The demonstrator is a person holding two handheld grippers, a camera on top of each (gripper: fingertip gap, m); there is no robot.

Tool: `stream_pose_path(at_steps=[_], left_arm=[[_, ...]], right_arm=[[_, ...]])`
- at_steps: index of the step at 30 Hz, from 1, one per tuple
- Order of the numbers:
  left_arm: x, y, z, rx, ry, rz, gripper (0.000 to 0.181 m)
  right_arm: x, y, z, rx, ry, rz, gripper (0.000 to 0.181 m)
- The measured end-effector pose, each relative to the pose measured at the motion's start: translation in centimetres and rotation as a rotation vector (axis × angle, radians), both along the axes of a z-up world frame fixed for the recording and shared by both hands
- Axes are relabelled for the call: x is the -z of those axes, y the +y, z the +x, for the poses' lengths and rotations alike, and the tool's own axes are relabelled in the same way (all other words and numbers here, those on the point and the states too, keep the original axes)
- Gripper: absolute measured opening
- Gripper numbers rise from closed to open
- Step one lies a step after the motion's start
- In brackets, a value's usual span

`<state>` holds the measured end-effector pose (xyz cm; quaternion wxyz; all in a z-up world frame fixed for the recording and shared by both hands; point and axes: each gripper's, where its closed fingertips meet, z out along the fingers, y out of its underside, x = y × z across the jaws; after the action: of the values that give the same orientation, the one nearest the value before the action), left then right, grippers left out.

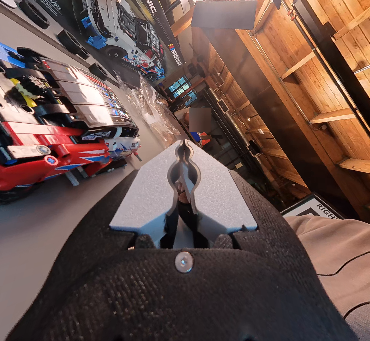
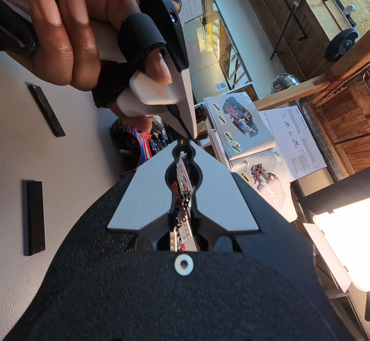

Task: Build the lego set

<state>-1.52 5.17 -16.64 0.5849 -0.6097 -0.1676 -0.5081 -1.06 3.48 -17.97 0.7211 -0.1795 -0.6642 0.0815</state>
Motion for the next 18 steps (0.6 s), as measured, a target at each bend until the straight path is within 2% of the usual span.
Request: stream_pose_path(at_steps=[7, 9, 12, 15, 18], left_arm=[[0.1, 0.1, 0.0, -0.012, 0.026, 0.003, 0.000], [-0.2, 0.1, -0.4, -0.031, 0.023, 0.015, 0.000], [-0.7, 0.0, -1.1, -0.051, 0.044, 0.030, 0.000], [-1.1, -0.3, -1.7, -0.068, 0.054, 0.050, 0.000], [-1.6, -0.6, -2.1, -0.083, 0.044, 0.082, 0.000]], right_arm=[[-0.2, 0.1, 0.1, -0.004, 0.004, -0.018, 0.007], [0.3, -0.4, 0.0, -0.029, -0.027, -0.025, 0.018], [0.3, -0.7, 0.1, -0.040, -0.024, -0.033, 0.019], [-0.1, -0.2, 0.1, -0.052, -0.013, -0.154, 0.020], [-0.5, 0.6, 0.4, -0.086, 0.000, -0.369, 0.021]])
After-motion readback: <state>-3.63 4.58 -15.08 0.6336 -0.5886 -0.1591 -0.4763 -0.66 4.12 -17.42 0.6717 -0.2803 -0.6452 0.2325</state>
